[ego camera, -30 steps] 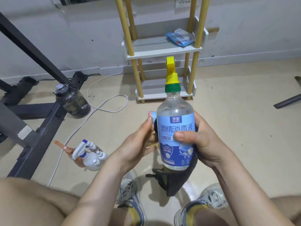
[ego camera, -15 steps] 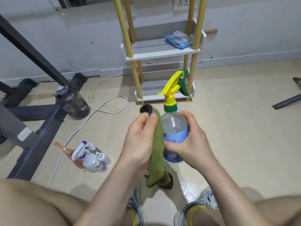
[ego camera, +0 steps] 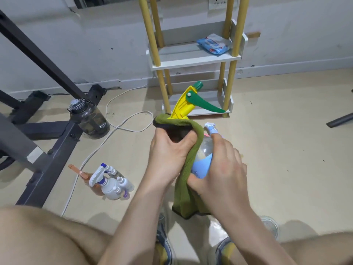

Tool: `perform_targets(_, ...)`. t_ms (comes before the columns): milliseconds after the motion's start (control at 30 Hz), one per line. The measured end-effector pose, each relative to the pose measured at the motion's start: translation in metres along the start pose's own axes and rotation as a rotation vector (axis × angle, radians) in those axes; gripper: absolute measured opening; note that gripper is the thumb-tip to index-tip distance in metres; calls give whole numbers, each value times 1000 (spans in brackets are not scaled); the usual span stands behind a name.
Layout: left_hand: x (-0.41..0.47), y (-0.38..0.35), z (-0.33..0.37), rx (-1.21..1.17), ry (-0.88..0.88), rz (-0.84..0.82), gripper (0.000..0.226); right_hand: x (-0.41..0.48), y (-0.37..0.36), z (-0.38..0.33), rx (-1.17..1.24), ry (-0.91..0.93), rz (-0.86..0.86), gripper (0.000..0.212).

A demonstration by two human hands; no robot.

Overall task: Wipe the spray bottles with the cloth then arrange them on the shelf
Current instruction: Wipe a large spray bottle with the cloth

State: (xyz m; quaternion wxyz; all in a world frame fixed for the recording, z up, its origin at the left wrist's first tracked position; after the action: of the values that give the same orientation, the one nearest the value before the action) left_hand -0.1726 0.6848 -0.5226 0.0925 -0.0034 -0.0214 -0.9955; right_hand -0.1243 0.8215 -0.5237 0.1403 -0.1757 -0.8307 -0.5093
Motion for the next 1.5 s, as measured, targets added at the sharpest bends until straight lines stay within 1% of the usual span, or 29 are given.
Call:
perform_targets(67, -1, -11, -10, -247, 150, -37, 11, -5, -4, -11, -71, 50, 4, 92)
perform_targets(100, -2, -13, -10, -312, 172, -52, 8, -8, -8, -14, -60, 73, -23, 93)
perform_targets(167, 0, -16, -7, -370, 138, -90, 14, -11, -17, -17, 25, 98, -128, 89)
perform_targets(300, -1, -8, -16, -427, 121, -94, 17, -2, -23, -6, 315, 39, -487, 57)
perform_targets(333, -1, -7, -20, -421, 126, -122, 19, 0, -25, -2, 398, 30, -578, 54)
perform_targets(400, -5, -11, -23, -502, 142, -252, 25, 0, -27, 4, 619, -34, -755, 53)
perform_targets(433, -9, -15, -24, -584, 169, -315, 27, -3, -28, 6, 712, -80, -814, 54)
perform_targets(467, -12, -18, -26, -629, 191, -341, 28, -4, -28, 7, 730, -102, -827, 55)
perform_targets(500, -15, -17, -31, -624, 209, -312, 28, -4, -29, 8, 666, -101, -789, 57)
perform_targets(567, -17, -8, -44, -409, 240, -125, 24, -4, -29, 11, 371, -75, -640, 59)
perform_targets(633, -21, 6, -48, -7, 215, 72, 29, -4, -23, 8, 63, -19, -446, 63)
perform_targets(667, -22, 10, -42, 222, 171, 116, 33, -6, -24, 7, -5, -9, -392, 68)
perform_targets(733, -23, 13, -31, 694, 104, 97, 33, -5, -23, 13, -10, -53, -366, 80)
perform_targets(800, -20, 8, -31, 1079, 64, -33, 20, 5, -18, 22, 23, -97, -375, 86)
perform_targets(833, -16, 7, -33, 1221, 38, -106, 11, 9, -17, 25, 45, -110, -396, 85)
perform_targets(867, -10, 6, -35, 1320, -4, -153, 15, 11, -16, 27, 76, -117, -428, 84)
perform_targets(900, -3, 6, -36, 1381, -37, -195, 28, 10, -16, 28, 114, -127, -469, 82)
perform_targets(933, 6, 4, -33, 1390, -68, -223, 37, 7, -17, 29, 149, -144, -516, 81)
perform_targets(967, 12, 1, -25, 1358, -121, -232, 40, 3, -22, 30, 178, -168, -565, 79)
perform_targets(1067, 16, -12, -2, 1255, -254, -252, 32, -5, -34, 36, 242, -240, -628, 67)
perform_targets(1133, 12, -8, 7, 1084, -289, -206, 28, -9, -42, 40, 228, -254, -643, 66)
perform_targets(1200, 11, 6, 5, 751, -166, -110, 35, -13, -49, 41, 169, -225, -649, 73)
perform_targets(1233, 10, 10, 1, 494, -67, -70, 40, -16, -51, 40, 132, -211, -652, 76)
perform_targets(1267, 5, 5, -3, 230, 19, -73, 43, -17, -54, 39, 105, -206, -653, 77)
perform_targets(1300, -1, -2, -6, 45, 62, -96, 42, -19, -56, 39, 86, -208, -654, 76)
perform_targets(1333, -10, -10, -8, -20, 54, -134, 37, -20, -57, 39, 71, -217, -645, 72)
perform_targets(1400, -25, -18, -11, 85, -48, -173, 22, -21, -57, 39, 31, -211, -605, 60)
perform_targets(1467, -26, -12, -22, 146, -96, -113, 17, -20, -54, 35, 17, -178, -543, 54)
perform_targets(1500, -21, -4, -28, 143, -98, -29, 18, -20, -51, 31, 6, -162, -523, 52)
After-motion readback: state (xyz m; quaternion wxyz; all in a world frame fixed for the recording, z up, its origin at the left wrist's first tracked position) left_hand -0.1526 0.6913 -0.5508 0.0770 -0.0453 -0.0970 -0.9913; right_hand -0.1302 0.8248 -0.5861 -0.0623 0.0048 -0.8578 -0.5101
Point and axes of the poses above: each hand's wrist, its own x-axis towards the middle knuckle, its own y-axis out of the back of the hand, z = x × y, the point moved 9 cm from there along x, towards the middle knuckle, and after that the axes turned 9 degrees about -x, right-handed, at the moved point
